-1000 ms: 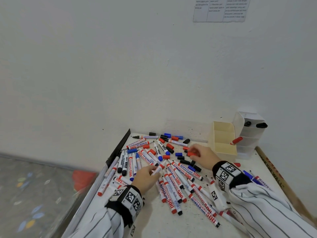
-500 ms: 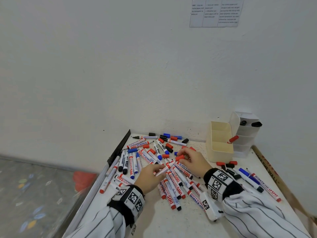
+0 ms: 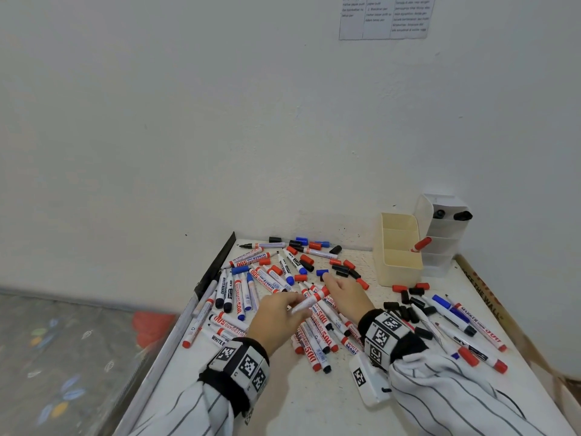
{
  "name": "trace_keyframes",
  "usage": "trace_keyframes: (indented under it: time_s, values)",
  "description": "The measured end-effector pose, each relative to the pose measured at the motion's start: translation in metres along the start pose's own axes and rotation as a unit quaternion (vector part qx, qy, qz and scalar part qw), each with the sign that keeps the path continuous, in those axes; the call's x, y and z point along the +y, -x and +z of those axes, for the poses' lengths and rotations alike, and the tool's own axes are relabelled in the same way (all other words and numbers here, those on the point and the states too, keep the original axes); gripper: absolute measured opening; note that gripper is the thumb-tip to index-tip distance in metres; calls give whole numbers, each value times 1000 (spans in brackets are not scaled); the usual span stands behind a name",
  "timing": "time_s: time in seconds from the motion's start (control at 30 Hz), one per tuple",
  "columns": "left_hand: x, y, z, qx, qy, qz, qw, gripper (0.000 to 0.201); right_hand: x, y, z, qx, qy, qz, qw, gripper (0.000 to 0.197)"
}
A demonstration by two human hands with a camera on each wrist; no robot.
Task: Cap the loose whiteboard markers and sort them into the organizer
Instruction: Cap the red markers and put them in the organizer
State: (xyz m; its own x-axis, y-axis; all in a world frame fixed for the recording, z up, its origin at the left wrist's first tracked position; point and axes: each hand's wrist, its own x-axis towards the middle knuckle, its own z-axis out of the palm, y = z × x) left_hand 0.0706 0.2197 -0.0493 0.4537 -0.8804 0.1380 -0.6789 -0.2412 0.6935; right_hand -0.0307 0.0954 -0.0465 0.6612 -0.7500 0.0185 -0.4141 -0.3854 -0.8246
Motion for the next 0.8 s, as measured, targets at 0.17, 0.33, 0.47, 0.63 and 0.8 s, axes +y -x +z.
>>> trace_keyframes:
  time_s: [0.17, 0.33, 0.47, 0.63, 0.8]
  values:
    - [8, 0, -2, -43, 11, -5, 999, 24, 0, 3, 5, 30, -32, -4, 999, 45]
    - [9, 0, -6, -120, 135, -52, 982, 27, 0, 8, 6, 27, -46, -30, 998, 45]
    - [11, 3, -6, -171, 297, -131, 930, 26, 0, 10, 3, 20, -60, -54, 997, 43]
    - [17, -1, 4, -167, 292, -116, 934, 23, 2, 6, -13, -11, -12, -65, 998, 39]
    - [22, -22, 26, -135, 160, -83, 974, 35, 10, 2, -47, 5, 30, -80, 996, 29]
